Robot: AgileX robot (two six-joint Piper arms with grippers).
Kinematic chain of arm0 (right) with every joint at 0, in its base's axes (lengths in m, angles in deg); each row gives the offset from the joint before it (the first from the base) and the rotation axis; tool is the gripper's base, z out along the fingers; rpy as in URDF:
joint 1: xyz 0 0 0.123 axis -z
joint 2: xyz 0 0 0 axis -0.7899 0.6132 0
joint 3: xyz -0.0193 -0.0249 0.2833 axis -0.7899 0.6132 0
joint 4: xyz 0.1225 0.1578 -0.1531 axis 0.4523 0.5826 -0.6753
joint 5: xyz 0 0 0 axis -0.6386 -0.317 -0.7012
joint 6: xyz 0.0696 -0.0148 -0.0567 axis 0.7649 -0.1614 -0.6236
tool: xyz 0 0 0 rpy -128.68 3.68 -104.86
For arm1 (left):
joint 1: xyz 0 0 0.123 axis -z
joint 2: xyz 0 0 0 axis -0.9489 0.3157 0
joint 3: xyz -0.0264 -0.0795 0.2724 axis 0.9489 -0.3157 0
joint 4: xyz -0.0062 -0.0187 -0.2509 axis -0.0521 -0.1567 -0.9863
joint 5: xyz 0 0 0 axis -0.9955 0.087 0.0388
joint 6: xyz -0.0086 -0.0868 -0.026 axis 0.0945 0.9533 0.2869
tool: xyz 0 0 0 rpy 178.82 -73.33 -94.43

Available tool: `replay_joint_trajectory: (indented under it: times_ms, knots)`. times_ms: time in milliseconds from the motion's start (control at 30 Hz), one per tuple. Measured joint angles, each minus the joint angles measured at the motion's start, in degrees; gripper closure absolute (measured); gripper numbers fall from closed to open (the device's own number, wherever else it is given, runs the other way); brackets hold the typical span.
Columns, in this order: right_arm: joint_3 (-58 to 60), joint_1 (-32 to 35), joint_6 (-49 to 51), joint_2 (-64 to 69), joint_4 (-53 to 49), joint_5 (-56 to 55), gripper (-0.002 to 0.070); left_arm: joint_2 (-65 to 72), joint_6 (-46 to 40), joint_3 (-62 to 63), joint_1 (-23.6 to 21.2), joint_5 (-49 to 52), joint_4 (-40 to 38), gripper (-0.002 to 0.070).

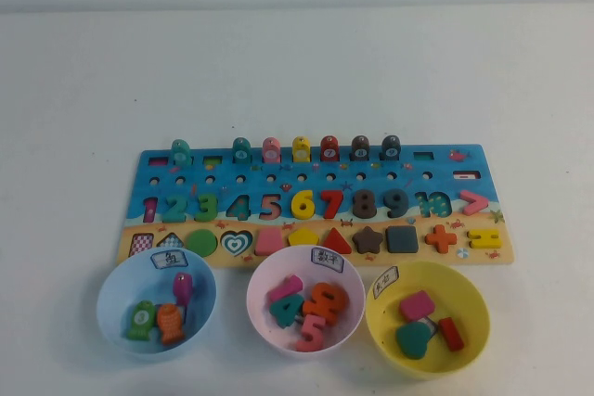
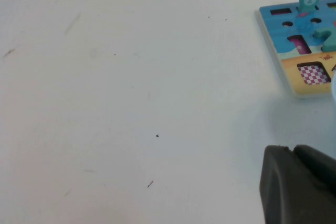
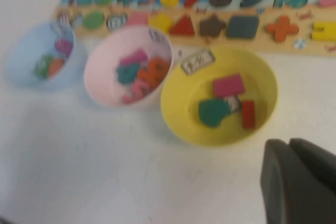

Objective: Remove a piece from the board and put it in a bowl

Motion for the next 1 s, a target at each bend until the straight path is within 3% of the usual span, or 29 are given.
replay_joint_trajectory:
  times_ms: [133, 467, 633, 1000]
  knots:
    - [-12.02, -2.50, -1.49, 11.73, -5.94, 10.94, 0.0695, 0.00, 0.00, 0.00, 0.00, 0.00, 0.00, 0.0679]
    - [-29.32, -14.72, 7.30, 34.56, -27.13, 13.29, 0.0695, 0.00, 0.00, 0.00, 0.00, 0.00, 0.00, 0.0679]
    - [-35.42, -18.31, 8.16, 44.32, -30.51, 13.29, 0.0695, 0.00, 0.00, 0.00, 0.00, 0.00, 0.00, 0.0679]
    - [-52.49, -19.04, 5.83, 65.54, -32.00, 13.08, 0.0695, 0.00, 0.00, 0.00, 0.00, 0.00, 0.00, 0.0679]
